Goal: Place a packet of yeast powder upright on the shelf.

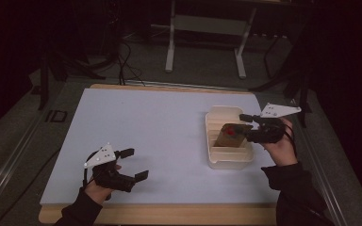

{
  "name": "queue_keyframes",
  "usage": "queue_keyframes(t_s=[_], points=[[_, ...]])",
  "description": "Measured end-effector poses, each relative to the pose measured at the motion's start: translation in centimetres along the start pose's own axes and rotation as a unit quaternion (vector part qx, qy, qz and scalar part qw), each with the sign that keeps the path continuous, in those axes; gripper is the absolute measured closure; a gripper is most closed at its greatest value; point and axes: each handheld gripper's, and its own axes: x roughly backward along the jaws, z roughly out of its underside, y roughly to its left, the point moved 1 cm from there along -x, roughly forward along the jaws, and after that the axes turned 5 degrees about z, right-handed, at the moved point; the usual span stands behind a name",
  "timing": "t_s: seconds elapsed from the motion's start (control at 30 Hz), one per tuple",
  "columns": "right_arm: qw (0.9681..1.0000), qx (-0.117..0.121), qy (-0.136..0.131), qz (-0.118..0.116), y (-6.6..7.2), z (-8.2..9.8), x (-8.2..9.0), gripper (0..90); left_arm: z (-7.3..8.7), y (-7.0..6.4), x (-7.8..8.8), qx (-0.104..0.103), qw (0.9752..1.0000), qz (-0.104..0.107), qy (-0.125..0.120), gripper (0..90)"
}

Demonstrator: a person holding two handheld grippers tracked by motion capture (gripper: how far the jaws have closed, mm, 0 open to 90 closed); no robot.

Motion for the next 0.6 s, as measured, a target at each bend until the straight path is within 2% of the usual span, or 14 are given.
queue_keyframes(t_s=[0.3,0.4,0.6], points=[[0.9999,0.003,-0.015,0.007,1.9,-1.9,0.7,32.8,0.1,-0.1,-0.1,-0.002,1.0000,-0.001,0.001,1.4],[0.9998,0.004,-0.015,0.012,2.6,-2.2,0.8,28.7,0.1,-0.1,0.0,-0.001,1.0000,-0.002,0.000,1.4],[0.9998,0.006,-0.019,0.009,4.0,-2.6,1.0,25.1,0.1,-0.1,0.0,-0.002,1.0000,-0.001,-0.002,1.4]])
